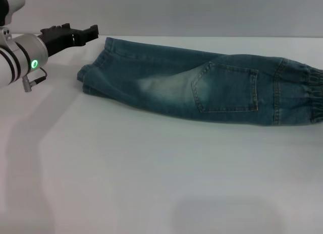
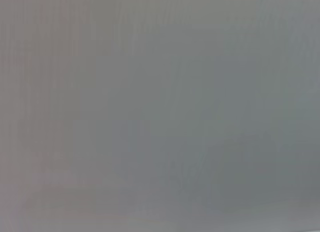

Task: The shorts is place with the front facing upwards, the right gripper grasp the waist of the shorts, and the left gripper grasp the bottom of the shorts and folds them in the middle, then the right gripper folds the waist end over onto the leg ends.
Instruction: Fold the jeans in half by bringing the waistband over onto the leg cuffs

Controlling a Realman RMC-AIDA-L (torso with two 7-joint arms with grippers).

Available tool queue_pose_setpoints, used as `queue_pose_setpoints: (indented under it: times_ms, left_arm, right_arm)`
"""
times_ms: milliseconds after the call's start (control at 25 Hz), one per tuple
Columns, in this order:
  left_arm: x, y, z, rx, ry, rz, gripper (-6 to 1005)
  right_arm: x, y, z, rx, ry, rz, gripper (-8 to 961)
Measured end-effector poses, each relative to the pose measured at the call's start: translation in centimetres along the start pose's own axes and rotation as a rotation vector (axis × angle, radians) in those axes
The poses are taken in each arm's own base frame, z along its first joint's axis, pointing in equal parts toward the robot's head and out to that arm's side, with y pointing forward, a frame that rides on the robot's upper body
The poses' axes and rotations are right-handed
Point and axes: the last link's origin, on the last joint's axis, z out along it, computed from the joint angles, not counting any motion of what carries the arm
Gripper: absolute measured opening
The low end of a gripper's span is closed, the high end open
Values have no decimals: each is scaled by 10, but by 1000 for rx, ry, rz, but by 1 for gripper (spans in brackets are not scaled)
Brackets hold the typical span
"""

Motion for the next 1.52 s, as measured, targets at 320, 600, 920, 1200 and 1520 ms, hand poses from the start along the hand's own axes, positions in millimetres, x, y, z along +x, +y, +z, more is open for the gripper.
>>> queue_pose_setpoints:
  times_ms: [320, 600, 920, 1200, 1520]
  left_arm:
    - [4, 18, -19, -201, 163, 51, 768]
    - [2, 32, -49, -336, 419, 87, 762]
    - [-7, 29, -62, -337, 490, 63, 754]
    - [-15, 29, -65, -343, 486, 42, 748]
    - [-23, 30, -65, -343, 469, 31, 741]
  right_arm:
    - [-55, 4, -25, -301, 109, 34, 477]
    - [-91, 9, -17, -329, 457, -130, 479]
    - [-112, 18, 6, -187, 756, -296, 481]
    - [-109, 28, 17, -151, 874, -398, 484]
    - [-88, 35, 26, -126, 902, -422, 486]
